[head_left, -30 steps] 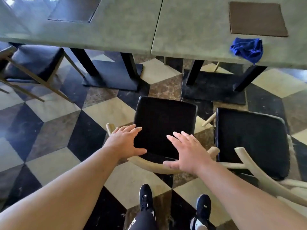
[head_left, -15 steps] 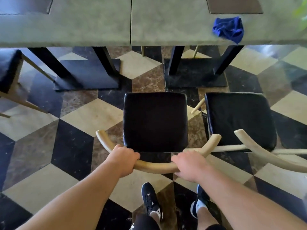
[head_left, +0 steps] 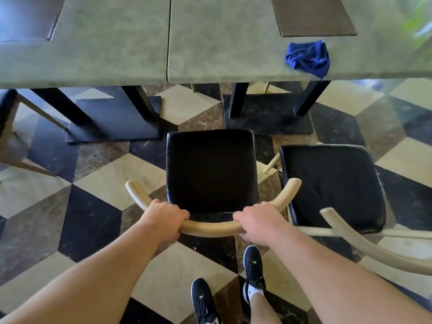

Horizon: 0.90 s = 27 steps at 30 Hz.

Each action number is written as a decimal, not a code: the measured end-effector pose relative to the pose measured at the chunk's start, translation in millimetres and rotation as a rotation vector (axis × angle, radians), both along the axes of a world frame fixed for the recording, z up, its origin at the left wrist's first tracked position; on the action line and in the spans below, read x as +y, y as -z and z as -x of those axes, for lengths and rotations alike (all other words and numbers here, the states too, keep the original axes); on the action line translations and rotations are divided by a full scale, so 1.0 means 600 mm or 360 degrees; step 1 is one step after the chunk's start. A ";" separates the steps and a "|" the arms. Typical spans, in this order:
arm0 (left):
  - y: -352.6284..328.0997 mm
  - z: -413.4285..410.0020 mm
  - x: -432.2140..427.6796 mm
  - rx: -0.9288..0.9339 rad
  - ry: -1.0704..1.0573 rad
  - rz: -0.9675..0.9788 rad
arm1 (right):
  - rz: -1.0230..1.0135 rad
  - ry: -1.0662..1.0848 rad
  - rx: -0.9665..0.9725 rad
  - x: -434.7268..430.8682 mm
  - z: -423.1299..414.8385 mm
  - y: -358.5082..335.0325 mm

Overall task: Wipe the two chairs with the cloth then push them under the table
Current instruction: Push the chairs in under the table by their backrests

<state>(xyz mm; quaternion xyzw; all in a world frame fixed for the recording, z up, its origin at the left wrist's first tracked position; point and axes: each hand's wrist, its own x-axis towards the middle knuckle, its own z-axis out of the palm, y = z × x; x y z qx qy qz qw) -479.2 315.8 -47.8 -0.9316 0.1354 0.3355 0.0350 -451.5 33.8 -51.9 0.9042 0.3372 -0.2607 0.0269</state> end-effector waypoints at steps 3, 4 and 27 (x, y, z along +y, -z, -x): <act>-0.008 -0.045 -0.008 0.0019 0.0009 -0.0048 | -0.0026 -0.0019 -0.0021 -0.003 -0.045 0.008; -0.010 -0.059 -0.011 0.0015 0.0020 -0.0066 | -0.0027 -0.0032 -0.0032 -0.004 -0.061 0.010; -0.023 -0.300 0.018 -0.0032 0.0067 -0.0196 | -0.0074 -0.0020 0.0004 0.033 -0.307 0.012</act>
